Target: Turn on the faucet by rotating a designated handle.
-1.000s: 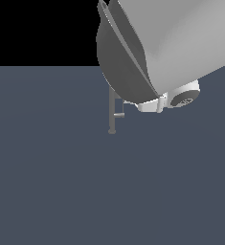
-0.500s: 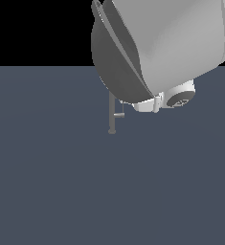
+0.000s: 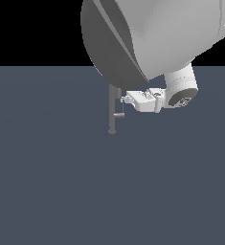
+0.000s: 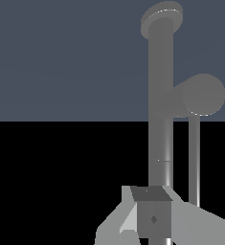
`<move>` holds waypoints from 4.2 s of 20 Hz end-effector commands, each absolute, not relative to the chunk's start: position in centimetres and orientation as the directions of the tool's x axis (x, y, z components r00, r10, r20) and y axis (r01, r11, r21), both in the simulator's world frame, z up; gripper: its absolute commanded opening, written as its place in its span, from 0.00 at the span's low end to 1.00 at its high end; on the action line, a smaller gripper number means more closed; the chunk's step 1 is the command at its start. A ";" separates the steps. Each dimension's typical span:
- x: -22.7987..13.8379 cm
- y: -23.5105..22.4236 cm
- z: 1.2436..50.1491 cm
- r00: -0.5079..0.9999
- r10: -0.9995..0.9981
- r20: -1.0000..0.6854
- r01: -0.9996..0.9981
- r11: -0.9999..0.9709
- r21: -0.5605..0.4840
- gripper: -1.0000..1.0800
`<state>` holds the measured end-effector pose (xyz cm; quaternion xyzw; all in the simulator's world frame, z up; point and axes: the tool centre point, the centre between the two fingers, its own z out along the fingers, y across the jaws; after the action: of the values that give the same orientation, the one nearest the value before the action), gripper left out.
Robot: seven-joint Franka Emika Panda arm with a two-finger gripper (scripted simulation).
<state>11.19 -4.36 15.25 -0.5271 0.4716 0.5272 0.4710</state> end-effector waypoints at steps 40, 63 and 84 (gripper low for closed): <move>4.6 -5.1 14.5 0.014 -0.002 -1.000 -0.994 -0.107 -0.013 0.00; 3.5 -5.2 8.1 0.022 0.004 -1.000 -0.993 -0.115 -0.023 0.00; 5.9 -4.9 5.3 0.021 0.006 -1.000 -0.993 -0.116 -0.022 0.00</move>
<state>6.08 -4.91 7.16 -0.5387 0.4521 0.5235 0.4809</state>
